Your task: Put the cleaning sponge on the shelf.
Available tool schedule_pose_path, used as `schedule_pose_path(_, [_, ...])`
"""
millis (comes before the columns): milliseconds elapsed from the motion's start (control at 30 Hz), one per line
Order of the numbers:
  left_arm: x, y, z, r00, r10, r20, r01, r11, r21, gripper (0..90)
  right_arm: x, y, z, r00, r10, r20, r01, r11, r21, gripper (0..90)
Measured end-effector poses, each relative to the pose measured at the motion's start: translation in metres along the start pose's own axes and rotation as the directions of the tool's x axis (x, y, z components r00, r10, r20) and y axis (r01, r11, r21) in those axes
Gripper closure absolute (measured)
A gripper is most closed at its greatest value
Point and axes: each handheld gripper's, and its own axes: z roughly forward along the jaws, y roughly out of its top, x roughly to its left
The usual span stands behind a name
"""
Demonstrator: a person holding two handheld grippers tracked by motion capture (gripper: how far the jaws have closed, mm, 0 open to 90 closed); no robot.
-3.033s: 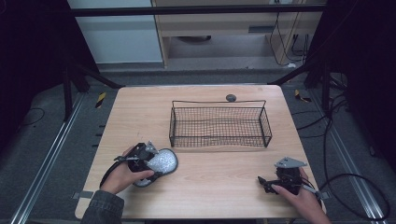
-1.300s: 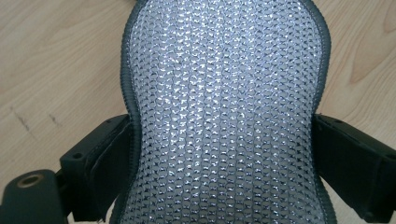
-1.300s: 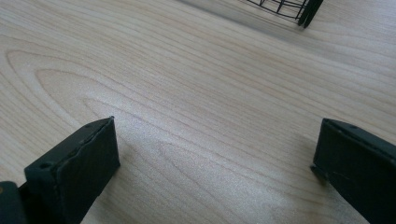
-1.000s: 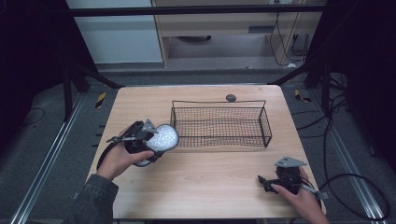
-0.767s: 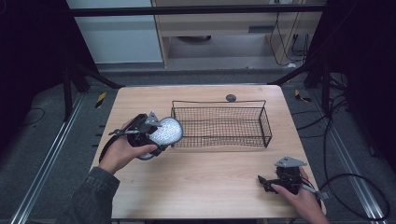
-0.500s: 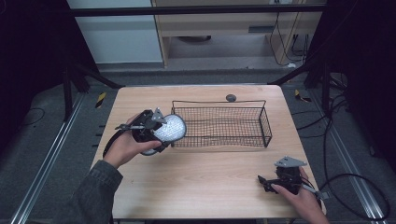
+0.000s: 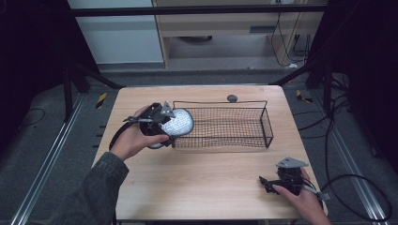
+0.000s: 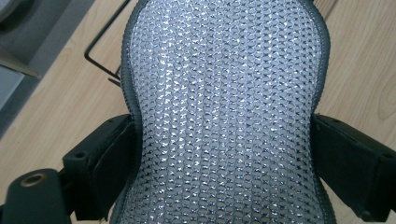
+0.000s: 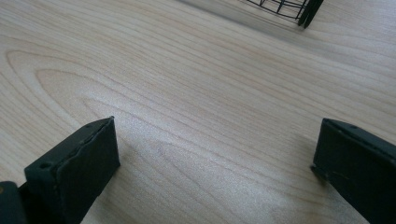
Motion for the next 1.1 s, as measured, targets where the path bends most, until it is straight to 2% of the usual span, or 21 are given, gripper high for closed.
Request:
schedule_pose_path(200, [0.002, 0.015, 0.001, 0.9989, 0.047, -0.002, -0.047, 0.9989, 0.008, 9.4, 0.0, 0.0, 0.0, 1.0, 0.002, -0.002, -0.002, 1.0, -0.002, 0.3])
schedule_pose_path(333, [0.002, 0.024, 0.003, 0.9976, 0.066, -0.019, -0.066, 0.9978, -0.001, 9.5, 0.0, 0.0, 0.0, 1.0, -0.005, 0.002, 0.005, 1.0, 0.0, 0.3])
schedule_pose_path(567, [-0.002, 0.039, 0.011, 0.9938, 0.11, -0.014, -0.11, 0.9939, -0.003, 9.5, 0.0, 0.0, 0.0, 1.0, -0.005, 0.003, 0.005, 1.0, 0.0, 0.3])
schedule_pose_path(733, [-0.001, 0.047, 0.017, 0.9933, 0.115, -0.006, -0.115, 0.9931, -0.023, 9.5, 0.0, 0.0, 0.0, 1.0, -0.005, 0.003, 0.005, 1.0, 0.0, 0.3])
schedule_pose_path(1100, [0.001, 0.067, 0.026, 0.9886, 0.15, 0.008, -0.15, 0.9885, -0.019, 9.6, 0.0, 0.0, 0.0, 1.0, -0.004, 0.002, 0.004, 1.0, 0.001, 0.3])
